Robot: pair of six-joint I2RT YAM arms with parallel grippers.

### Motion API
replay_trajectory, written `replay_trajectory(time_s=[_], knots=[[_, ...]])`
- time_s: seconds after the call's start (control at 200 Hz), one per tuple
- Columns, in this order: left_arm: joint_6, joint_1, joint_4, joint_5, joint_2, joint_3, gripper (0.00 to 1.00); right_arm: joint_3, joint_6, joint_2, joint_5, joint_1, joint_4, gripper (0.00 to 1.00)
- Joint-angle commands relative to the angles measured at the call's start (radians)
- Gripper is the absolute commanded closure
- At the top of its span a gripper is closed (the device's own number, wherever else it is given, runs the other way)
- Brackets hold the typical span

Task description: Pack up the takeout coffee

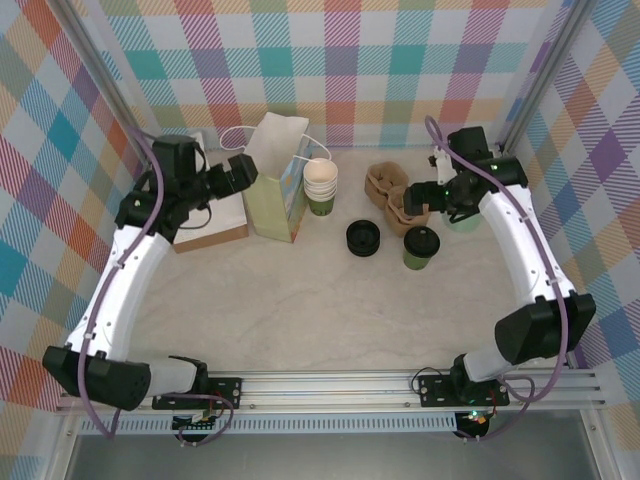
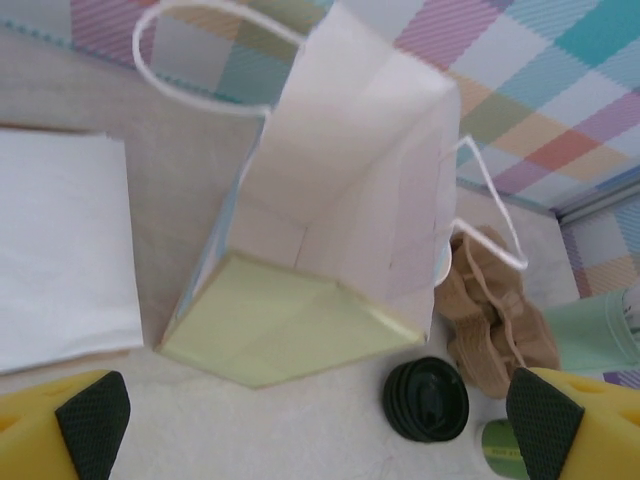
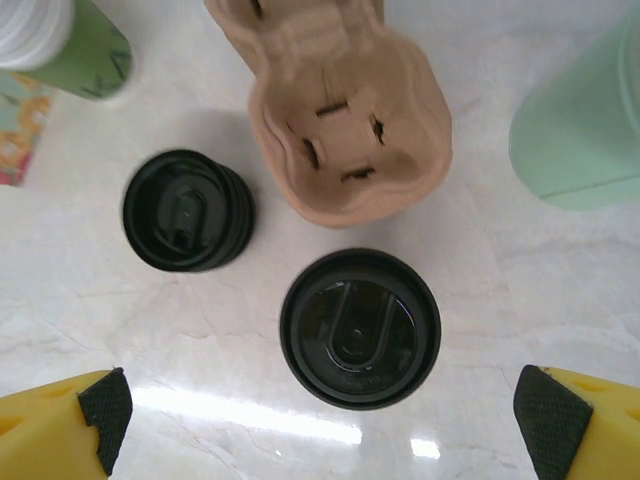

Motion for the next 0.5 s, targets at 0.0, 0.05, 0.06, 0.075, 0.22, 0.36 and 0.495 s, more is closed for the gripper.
replay_trajectory(time_s=[0.0, 0.05, 0.06, 0.075, 0.22, 0.36, 0.495], knots=[[0.126, 0.052, -0.063, 0.101, 0.074, 0.106, 0.04, 0.006, 0.016, -0.049, -0.067, -0.002, 0.095, 0.00], [0.172, 0.068, -0.068, 0.138, 0.121, 0.163, 0.05, 0.000, 0.013, -0.060, -0.089, -0.002, 0.116, 0.00], [0.182, 0.070, -0.070, 0.141, 0.133, 0.175, 0.06, -0.002, 0.014, -0.061, -0.091, -0.002, 0.119, 0.00], [0.194, 0.073, -0.074, 0.147, 0.148, 0.193, 0.06, -0.004, 0.014, -0.062, -0.095, -0.002, 0.125, 0.00], [0.331, 0.078, -0.121, 0.193, 0.321, 0.393, 0.10, -0.011, 0.008, -0.063, -0.103, -0.002, 0.133, 0.00], [0.416, 0.079, -0.163, 0.195, 0.472, 0.548, 0.13, -0.041, 0.011, -0.073, -0.099, -0.002, 0.136, 0.00], [0.468, 0.079, -0.191, 0.165, 0.590, 0.634, 0.16, -0.087, 0.011, -0.093, -0.110, -0.003, 0.153, 0.00]])
